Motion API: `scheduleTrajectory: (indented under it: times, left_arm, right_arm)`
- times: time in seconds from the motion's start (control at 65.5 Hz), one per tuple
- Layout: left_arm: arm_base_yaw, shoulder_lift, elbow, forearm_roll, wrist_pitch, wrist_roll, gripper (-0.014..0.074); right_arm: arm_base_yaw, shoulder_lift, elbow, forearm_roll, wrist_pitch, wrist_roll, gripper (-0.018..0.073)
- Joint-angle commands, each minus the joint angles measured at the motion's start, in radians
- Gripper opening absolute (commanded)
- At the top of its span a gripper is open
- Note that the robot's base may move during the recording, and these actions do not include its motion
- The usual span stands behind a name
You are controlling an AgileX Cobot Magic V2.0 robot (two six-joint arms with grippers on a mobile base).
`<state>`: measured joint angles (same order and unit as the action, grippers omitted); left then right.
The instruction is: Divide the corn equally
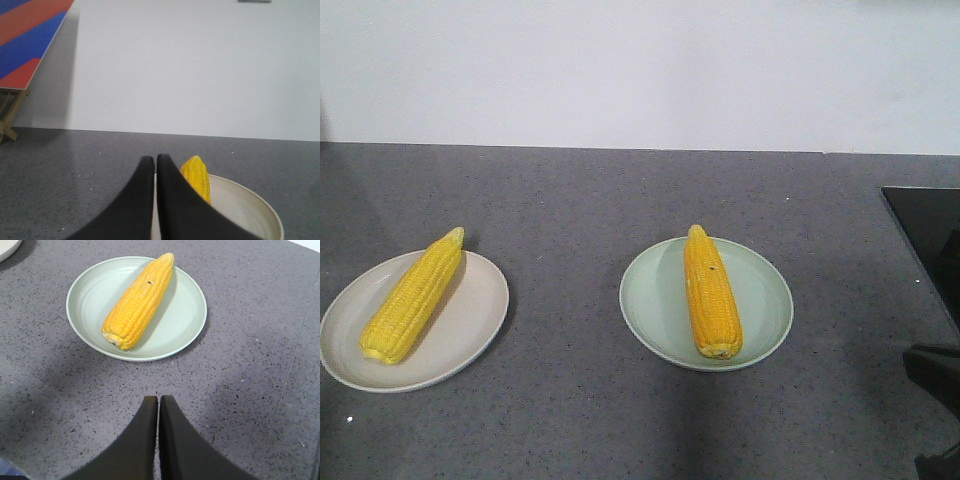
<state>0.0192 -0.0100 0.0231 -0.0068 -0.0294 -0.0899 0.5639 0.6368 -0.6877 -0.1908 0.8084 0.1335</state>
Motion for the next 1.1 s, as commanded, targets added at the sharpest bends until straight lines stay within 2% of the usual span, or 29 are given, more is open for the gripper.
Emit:
scheduleTrajectory:
  times: [0.0,0.717,0.84,1.084]
  left_arm:
    - [-0.003,-0.017,0.013,-0.011,-0.078,0.000,-0.0008]
    - [-0.003,-0.016,0.013,-0.010,-0.078,0.000,-0.0007]
    - [-0.003,-0.016,0.013,-0.010,-0.078,0.000,-0.0007]
    - [-0.001,-0.016,0.013,-0.010,-0.078,0.001,-0.0007]
  right_arm:
    - [-0.003,0.001,-0.027,-0.015,-0.057,-0.001,-0.0010]
    - [-0.005,-0.025,-0.014,-0.023,-0.061,-0.001,-0.0010]
    - [-0.134,-0.106,0.084,-0.044,-0.183,-0.026,-0.0008]
    - [-0.433,-0.372,0.394,-0.010,-0.612,-0.011,-0.0008]
